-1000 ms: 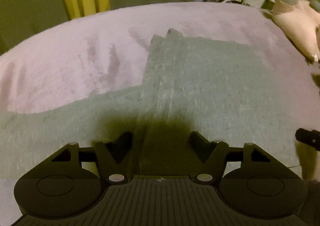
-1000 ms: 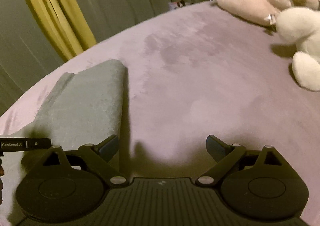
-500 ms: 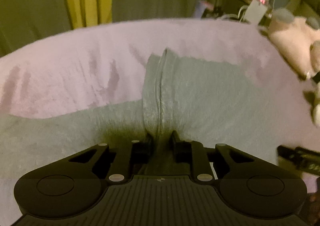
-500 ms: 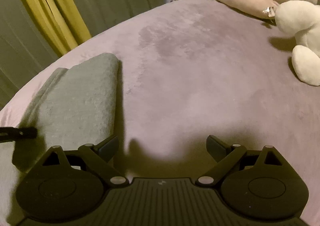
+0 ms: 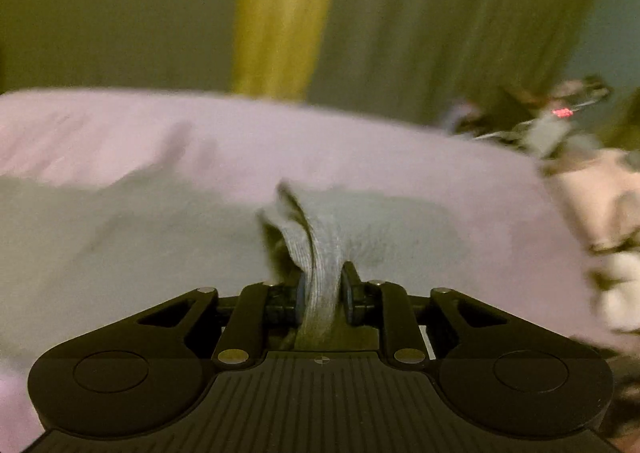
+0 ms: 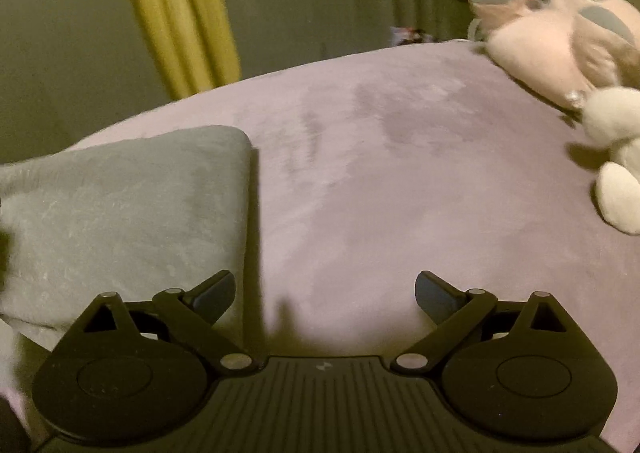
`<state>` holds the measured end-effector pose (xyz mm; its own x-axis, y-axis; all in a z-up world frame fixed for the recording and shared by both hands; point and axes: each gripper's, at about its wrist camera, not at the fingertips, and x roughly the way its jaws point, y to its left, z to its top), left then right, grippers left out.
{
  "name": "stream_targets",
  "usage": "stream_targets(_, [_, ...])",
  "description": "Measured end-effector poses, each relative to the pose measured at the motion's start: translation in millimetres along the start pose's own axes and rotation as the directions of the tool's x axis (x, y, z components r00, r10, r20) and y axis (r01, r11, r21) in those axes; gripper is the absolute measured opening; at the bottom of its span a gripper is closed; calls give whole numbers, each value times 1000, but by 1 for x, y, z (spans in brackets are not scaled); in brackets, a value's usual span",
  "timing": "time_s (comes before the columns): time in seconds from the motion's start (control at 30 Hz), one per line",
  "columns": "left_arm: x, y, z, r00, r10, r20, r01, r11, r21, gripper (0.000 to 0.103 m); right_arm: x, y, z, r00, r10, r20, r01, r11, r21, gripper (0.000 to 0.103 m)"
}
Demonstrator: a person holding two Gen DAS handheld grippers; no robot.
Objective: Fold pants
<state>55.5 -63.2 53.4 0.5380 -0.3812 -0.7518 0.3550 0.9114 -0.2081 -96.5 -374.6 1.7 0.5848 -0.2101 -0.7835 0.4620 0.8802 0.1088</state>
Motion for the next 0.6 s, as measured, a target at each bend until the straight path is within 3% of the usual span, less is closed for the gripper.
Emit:
stream_targets(0.03, [11,13,-9,999,26,-47,-28,999,-35,28,0,5,-2,1000,11,-4,-11,1000,-20,98])
stream_targets(0.1, [39,42,-27,979,50,-197,-77,988,-132,23,3,17,-3,1000,18,-22,-19,998,-59,98])
stream_targets(0.13, [48,53,-36,969,53,-242,-93,983,-157,30,5,24,-3,999,15,-30,-17,997,-72,98])
stream_targets(0.3, [41,84,-46,981,-54,-185,-3,955,-297,59,10,36,-6,996,44,-75,-48,998,-46,98])
stream_targets(0.43, [37,77,-36,989,-69,-134,33,966,-257,61,16,35,-10,995,41,-95,-44,999,-31,98])
stream_targets(0.53, [50,63,-35,982,-111,-152,78,975,-206,67,20,37,-11,993,68,-96,-71,997,-26,98])
stream_targets(0.6, [62,54,-39,981,-72,-181,43,986,-161,63,30,39,-14,990,84,-115,-87,996,-29,98])
